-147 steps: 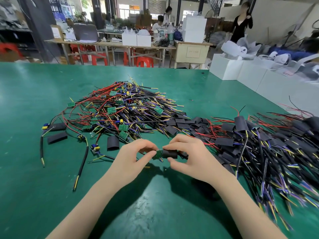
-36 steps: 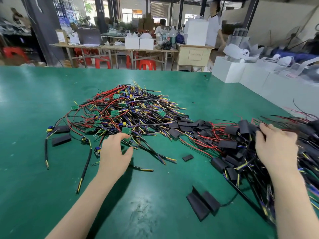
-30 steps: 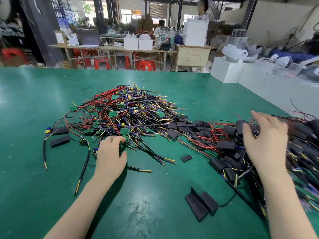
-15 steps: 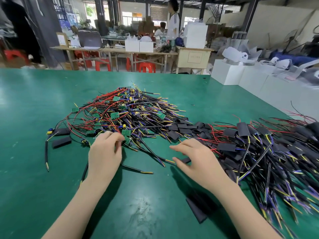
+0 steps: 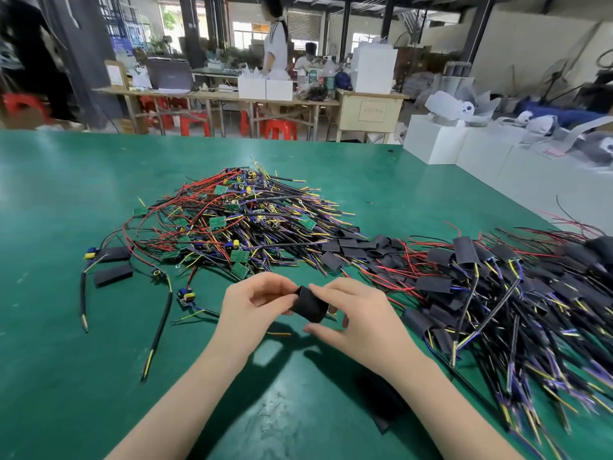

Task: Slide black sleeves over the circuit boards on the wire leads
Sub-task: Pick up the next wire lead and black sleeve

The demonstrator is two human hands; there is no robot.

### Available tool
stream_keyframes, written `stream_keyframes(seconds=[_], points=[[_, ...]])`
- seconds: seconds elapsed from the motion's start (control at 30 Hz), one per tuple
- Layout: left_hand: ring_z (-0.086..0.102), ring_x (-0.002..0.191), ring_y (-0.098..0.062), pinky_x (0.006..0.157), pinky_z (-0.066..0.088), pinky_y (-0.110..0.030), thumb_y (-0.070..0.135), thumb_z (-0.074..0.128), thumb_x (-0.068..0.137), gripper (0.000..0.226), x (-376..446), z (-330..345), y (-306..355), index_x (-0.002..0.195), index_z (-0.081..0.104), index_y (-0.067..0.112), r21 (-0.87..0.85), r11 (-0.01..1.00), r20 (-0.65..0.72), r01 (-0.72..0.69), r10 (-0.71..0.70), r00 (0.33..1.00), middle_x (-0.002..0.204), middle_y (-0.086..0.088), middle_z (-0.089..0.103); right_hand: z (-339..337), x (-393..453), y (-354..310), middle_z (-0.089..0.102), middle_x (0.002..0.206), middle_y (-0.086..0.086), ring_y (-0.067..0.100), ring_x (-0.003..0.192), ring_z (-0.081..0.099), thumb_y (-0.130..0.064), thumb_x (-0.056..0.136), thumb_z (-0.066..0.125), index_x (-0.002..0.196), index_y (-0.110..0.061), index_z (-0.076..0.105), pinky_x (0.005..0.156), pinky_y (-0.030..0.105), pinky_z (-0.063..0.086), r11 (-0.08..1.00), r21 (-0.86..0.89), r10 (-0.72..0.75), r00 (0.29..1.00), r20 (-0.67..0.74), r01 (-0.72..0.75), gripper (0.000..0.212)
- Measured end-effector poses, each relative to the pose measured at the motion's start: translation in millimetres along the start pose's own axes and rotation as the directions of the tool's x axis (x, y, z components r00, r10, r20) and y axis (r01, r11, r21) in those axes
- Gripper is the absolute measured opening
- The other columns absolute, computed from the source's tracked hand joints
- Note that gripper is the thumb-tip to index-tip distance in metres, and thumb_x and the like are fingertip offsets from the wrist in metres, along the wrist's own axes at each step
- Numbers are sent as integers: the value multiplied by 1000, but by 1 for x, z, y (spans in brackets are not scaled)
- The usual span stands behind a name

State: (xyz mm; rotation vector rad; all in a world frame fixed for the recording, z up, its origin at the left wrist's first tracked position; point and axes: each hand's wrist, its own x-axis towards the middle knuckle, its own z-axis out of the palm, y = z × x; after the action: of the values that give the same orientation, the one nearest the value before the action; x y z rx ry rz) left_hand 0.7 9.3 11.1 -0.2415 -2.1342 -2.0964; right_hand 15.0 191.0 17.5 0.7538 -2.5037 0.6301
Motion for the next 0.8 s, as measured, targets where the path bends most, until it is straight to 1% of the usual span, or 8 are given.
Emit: stream_keyframes(seconds=[0.17, 0.23, 0.3, 0.33, 0.43, 0.6, 0.7, 0.8], points=[[68, 73, -15, 69, 56, -22, -12, 66, 82, 15, 2, 0, -3, 84, 70, 2, -68, 997, 46, 21, -18, 999, 80, -10, 72, 0, 1, 0, 67, 89, 1, 22, 76, 61, -22, 69, 77, 108, -12, 70, 62, 34, 54, 998, -42, 35, 998, -44, -37, 40], [67, 84, -16, 81, 52, -24, -6, 68, 84, 15, 11, -6, -8, 91, 71, 7, 194, 969, 14, -152, 153, 988, 89, -5, 72, -1, 1, 1, 66, 88, 0, 22, 77, 60, -23, 70, 72, 107, -13, 70, 61, 36, 54, 996, -47, 68, 996, -63, -71, 38], [58, 104, -20, 92, 42, -30, 2, 71, 83, 24, 22, -21, -16, 105, 69, 10, 660, 698, 12, -278, 361, 933, 110, -3, 67, -2, 1, 3, 64, 84, 0, 22, 76, 58, -25, 71, 70, 103, -12, 71, 61, 37, 54, 993, -40, 103, 992, -77, -107, 34], [53, 113, -26, 95, 39, -36, 6, 71, 82, 33, 27, -29, -21, 115, 66, 10, 799, 547, 27, -249, 381, 924, 119, -6, 63, -3, 1, 4, 64, 83, 0, 21, 75, 58, -24, 71, 71, 102, -12, 71, 62, 38, 54, 992, -36, 118, 990, -82, -121, 33], [46, 121, -35, 94, 39, -45, 10, 64, 87, 47, 34, -47, -31, 134, 55, 12, 932, 350, 11, -90, 221, 975, 131, -13, 58, -6, 2, 7, 64, 81, 0, 21, 72, 58, -25, 71, 72, 101, -12, 72, 62, 38, 54, 989, -24, 140, 986, -94, -143, 33], [48, 104, -34, 85, 41, -42, 5, 64, 85, 43, 37, -52, -32, 128, 58, 11, 922, 377, 22, -92, 185, 982, 107, -14, 63, -8, 2, 6, 63, 79, -1, 20, 70, 58, -27, 71, 75, 101, -14, 72, 61, 37, 54, 987, -38, 152, 983, -107, -157, 33], [48, 103, -32, 86, 43, -41, 6, 61, 88, 52, 37, -50, -29, 138, 45, 9, 910, 408, 6, -73, 163, 987, 106, -12, 60, -10, 1, 6, 65, 82, -3, 19, 71, 60, -28, 70, 77, 103, -17, 73, 62, 37, 55, 985, -44, 159, 981, -112, -165, 35], [47, 101, -30, 85, 43, -40, 10, 55, 90, 61, 36, -49, -29, 147, 33, 12, 938, 333, 53, -100, 148, 988, 104, -10, 59, -12, 1, 6, 66, 83, -4, 18, 71, 62, -30, 71, 77, 103, -20, 73, 62, 35, 54, 982, -55, 172, 978, -114, -179, 35]])
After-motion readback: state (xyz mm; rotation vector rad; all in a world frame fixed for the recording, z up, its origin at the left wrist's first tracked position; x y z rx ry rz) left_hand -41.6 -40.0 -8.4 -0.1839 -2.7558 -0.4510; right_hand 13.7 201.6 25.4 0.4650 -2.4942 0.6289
